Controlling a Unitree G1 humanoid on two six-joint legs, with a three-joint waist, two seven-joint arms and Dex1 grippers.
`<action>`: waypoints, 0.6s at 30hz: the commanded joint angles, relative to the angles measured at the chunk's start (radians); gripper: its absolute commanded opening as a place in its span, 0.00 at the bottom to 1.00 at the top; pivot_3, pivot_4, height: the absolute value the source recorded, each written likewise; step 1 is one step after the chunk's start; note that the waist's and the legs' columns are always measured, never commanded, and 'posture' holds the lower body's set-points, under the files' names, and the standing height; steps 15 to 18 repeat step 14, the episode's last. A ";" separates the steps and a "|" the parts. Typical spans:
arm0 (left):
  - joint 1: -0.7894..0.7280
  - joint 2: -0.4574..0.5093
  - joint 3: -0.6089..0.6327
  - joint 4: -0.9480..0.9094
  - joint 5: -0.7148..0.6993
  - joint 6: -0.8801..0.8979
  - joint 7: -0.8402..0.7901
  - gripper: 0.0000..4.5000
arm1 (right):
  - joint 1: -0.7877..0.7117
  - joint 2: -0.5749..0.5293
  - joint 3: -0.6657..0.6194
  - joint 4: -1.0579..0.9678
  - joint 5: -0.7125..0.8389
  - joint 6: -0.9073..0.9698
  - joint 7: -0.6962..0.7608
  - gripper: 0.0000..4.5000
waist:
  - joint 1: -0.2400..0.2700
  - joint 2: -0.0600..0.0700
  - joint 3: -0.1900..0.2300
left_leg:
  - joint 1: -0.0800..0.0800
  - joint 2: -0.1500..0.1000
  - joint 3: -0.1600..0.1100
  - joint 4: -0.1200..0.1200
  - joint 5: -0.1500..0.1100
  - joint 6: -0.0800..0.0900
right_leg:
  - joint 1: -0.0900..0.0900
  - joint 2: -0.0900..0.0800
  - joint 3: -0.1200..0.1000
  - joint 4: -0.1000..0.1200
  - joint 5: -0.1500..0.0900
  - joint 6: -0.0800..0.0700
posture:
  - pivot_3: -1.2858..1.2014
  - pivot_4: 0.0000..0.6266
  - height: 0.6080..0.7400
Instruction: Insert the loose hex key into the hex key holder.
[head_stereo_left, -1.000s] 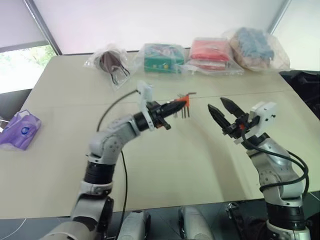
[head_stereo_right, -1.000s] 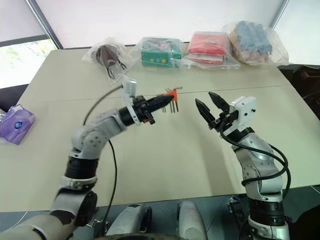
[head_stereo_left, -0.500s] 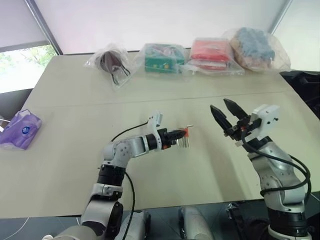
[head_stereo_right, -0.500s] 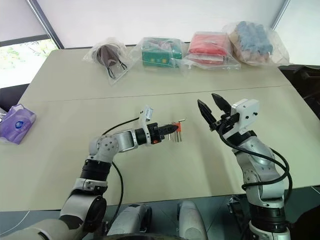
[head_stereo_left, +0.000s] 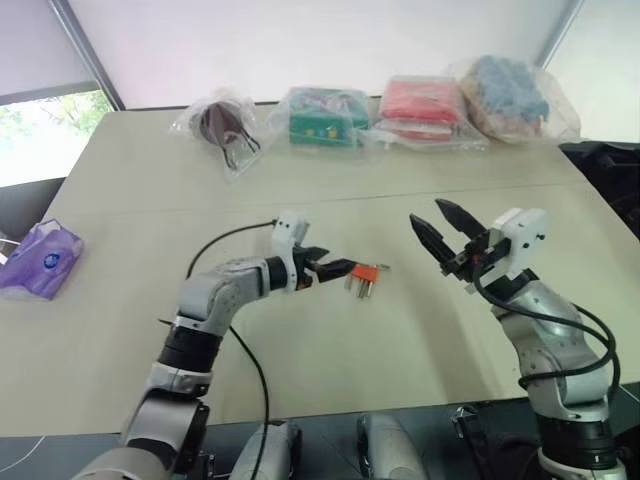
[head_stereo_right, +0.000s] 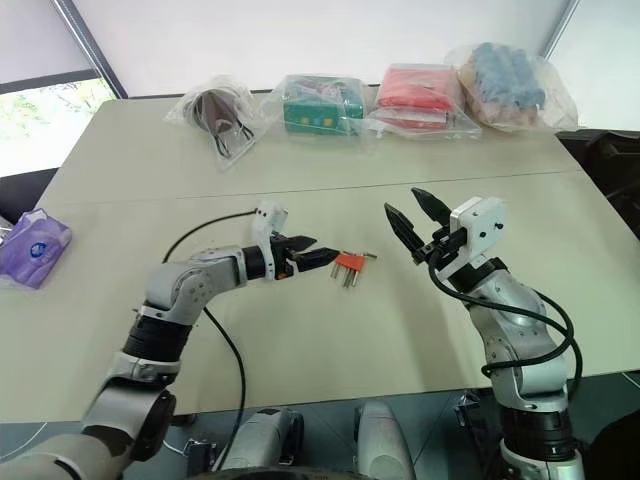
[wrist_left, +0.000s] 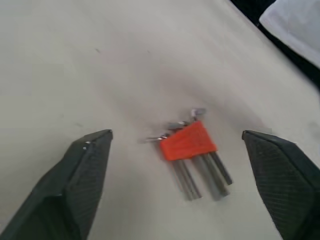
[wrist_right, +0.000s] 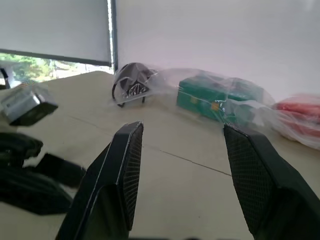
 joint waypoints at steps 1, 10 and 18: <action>-0.058 0.061 0.014 -0.064 0.065 -0.142 -0.063 0.99 | -0.017 -0.113 -0.016 0.017 -0.003 0.034 0.108 0.58 | 0.003 0.000 0.000 | 0.000 0.000 0.000 0.000 0.000 0.000 | 0.001 0.000 0.000 -0.002 0.000 0.000 | 0.52 0.24 1.00; 0.006 0.358 0.066 -0.202 0.027 -0.186 -0.352 0.99 | 0.017 -0.444 -0.033 0.081 0.021 0.109 0.434 0.58 | -0.002 0.000 0.001 | 0.002 0.001 0.000 -0.002 -0.003 0.006 | 0.006 0.000 -0.001 -0.010 0.000 0.000 | 0.52 0.24 1.00; 0.088 0.475 0.134 -0.304 -0.078 -0.092 -0.450 0.99 | 0.020 -0.549 -0.039 0.074 0.022 0.162 0.527 0.58 | -0.003 0.001 0.001 | 0.002 0.001 0.000 -0.001 -0.005 0.008 | 0.007 0.000 -0.001 -0.010 0.000 0.000 | 0.52 0.24 1.00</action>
